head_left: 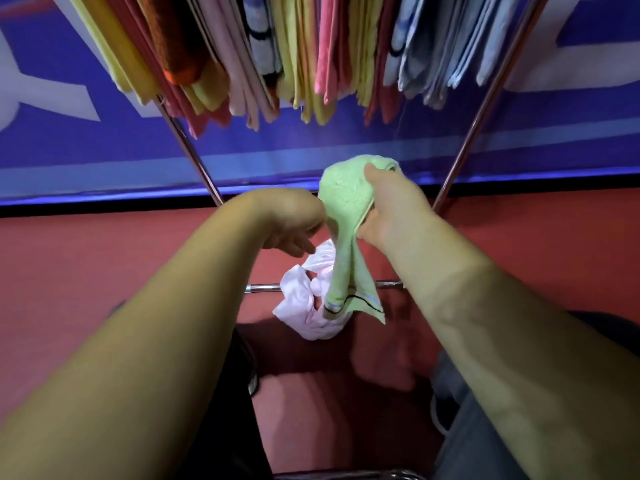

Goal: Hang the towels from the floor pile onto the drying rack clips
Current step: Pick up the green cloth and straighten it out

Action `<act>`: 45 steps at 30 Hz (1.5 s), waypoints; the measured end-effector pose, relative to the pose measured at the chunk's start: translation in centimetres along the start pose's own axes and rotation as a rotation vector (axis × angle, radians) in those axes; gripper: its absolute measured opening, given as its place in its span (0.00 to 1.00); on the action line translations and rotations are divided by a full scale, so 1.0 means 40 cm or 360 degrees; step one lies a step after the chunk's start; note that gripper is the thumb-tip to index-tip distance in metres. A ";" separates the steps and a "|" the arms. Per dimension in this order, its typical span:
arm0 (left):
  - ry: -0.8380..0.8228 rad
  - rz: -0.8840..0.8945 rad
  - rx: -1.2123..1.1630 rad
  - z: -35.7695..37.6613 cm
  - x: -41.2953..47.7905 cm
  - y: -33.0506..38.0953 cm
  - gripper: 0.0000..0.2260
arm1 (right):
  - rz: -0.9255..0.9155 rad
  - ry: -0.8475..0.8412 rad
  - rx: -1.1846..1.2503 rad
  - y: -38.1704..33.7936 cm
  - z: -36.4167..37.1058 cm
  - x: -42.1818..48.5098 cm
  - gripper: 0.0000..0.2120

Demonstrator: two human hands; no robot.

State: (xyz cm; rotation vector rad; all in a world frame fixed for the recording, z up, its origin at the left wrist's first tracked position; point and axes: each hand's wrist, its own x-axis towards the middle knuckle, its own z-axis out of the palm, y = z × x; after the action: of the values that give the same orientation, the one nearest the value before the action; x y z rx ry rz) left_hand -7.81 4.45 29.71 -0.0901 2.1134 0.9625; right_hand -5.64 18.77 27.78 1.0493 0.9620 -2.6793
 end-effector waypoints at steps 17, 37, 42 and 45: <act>0.0861 0.0465 0.0534 0.105 0.141 0.004 0.07 | -0.0276 -0.0205 0.0356 -0.049 -0.004 -0.008 0.19; 0.0567 0.0260 0.0787 0.106 0.163 -0.108 0.13 | -0.0514 -0.0102 0.0715 -0.137 -0.052 -0.032 0.17; 0.0601 0.0265 0.0725 0.102 0.163 -0.123 0.14 | -0.0578 -0.0151 0.0657 -0.148 -0.054 -0.052 0.15; 0.0541 0.0307 0.0699 0.106 0.159 -0.126 0.11 | -0.0571 -0.0133 0.0556 -0.151 -0.059 -0.050 0.16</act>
State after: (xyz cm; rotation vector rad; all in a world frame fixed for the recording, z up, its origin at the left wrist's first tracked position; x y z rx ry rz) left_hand -7.62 5.23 20.59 0.1883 2.6405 0.5970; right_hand -4.65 24.71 30.89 0.8748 0.7426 -3.2482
